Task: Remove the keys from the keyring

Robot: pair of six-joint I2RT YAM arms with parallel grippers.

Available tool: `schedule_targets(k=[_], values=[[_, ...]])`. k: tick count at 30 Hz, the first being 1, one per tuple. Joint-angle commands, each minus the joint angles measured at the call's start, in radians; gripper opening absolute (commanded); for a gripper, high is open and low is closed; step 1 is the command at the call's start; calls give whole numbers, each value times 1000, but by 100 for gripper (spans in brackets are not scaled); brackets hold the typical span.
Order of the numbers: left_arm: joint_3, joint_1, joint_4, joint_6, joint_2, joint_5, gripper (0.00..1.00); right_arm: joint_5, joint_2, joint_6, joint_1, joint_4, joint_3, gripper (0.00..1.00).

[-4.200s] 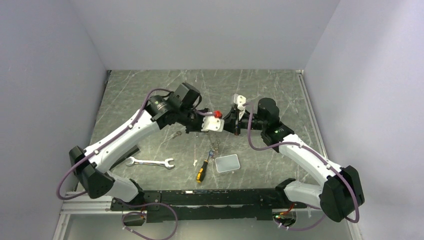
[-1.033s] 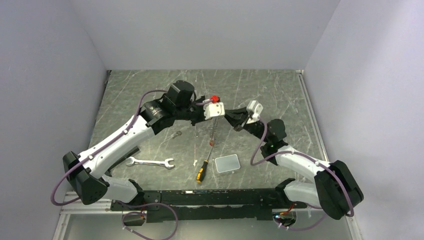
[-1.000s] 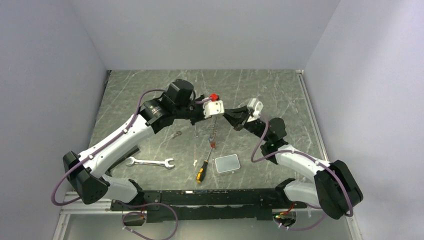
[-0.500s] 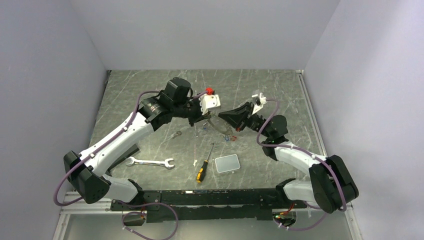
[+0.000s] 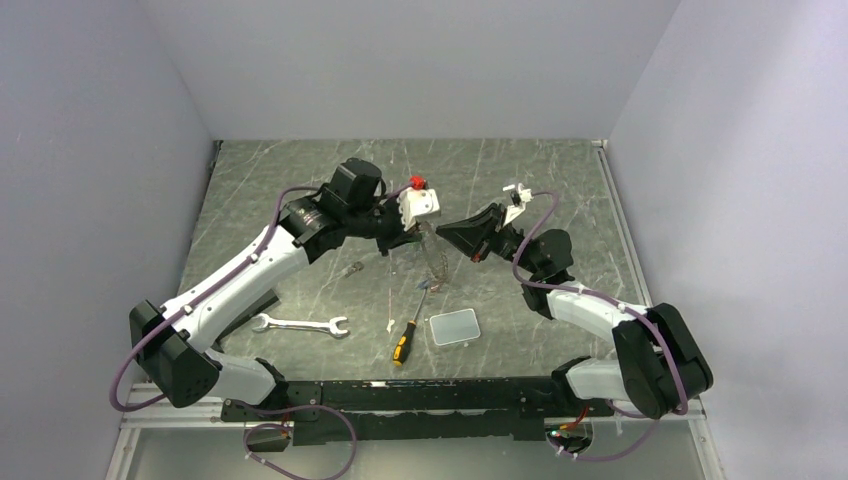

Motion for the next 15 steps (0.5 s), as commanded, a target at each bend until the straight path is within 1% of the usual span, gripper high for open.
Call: schedule_targets(k=[1, 2, 5, 6, 9, 11, 14, 15], values=[[67, 14, -20, -3, -22, -3, 0, 38, -10, -100, -27, 41, 14, 0], [82, 18, -29, 5, -21, -1, 0, 30, -5, -122, -30, 33, 12, 1], [114, 22, -55, 38, -19, 8, 0, -11, 15, -167, -34, 26, 13, 22], [118, 22, -64, 51, -17, 14, 0, -23, 21, -176, -34, 23, 15, 27], [125, 22, -100, 107, -15, 42, 0, -62, 22, -223, -34, 11, 21, 34], [125, 22, -130, 160, -14, 36, 0, -91, 8, -270, -35, -34, 31, 39], [123, 22, -196, 247, -24, 64, 0, -160, -15, -385, -34, -181, 80, 46], [122, 22, -205, 255, -27, 74, 0, -185, -19, -415, -34, -220, 98, 48]])
